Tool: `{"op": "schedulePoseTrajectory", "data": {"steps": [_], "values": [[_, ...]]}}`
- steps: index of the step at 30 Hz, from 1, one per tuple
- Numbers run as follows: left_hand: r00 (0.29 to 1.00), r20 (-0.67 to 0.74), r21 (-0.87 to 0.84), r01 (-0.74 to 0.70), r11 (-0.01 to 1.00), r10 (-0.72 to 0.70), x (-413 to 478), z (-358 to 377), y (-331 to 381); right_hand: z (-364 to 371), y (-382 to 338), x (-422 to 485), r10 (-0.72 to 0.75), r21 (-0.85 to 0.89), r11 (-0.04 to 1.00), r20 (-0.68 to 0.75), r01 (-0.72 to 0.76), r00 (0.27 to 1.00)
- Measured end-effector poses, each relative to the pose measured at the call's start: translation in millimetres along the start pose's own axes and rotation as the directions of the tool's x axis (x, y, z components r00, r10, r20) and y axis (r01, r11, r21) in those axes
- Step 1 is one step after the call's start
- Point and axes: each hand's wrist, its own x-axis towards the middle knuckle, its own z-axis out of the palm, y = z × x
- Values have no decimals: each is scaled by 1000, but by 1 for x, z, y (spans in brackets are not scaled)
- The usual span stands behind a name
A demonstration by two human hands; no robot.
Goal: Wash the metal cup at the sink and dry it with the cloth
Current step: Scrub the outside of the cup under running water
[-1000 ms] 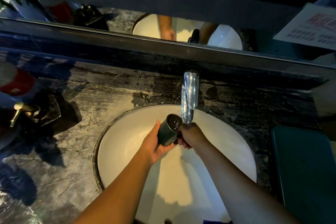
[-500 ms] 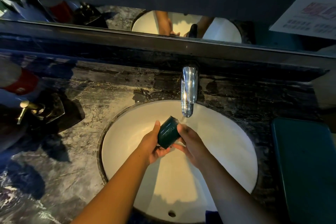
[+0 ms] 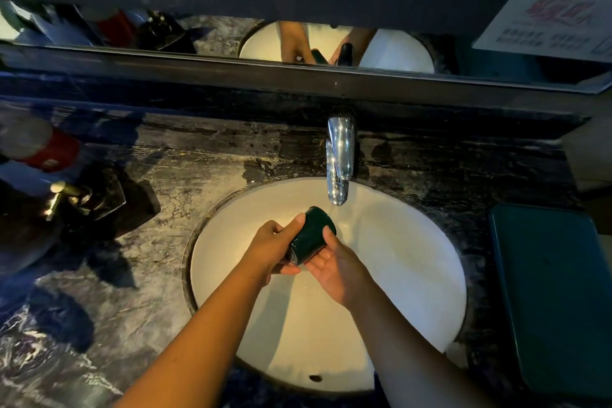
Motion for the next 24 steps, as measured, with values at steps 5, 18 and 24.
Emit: {"op": "schedulePoseTrajectory", "data": {"steps": [5, 18, 24], "values": [[999, -20, 138, -26, 990, 29, -5, -2, 9, 3, 7, -3, 32, 70, 997, -48, -28, 998], [969, 111, 313, -246, 917, 222, -17, -11, -15, 2, 10, -24, -91, -162, 984, -77, 78, 993], [926, 187, 227, -367, 902, 330, -32, 2, -6, 5, -10, -45, -270, -482, 856, -106, 188, 957]]}}
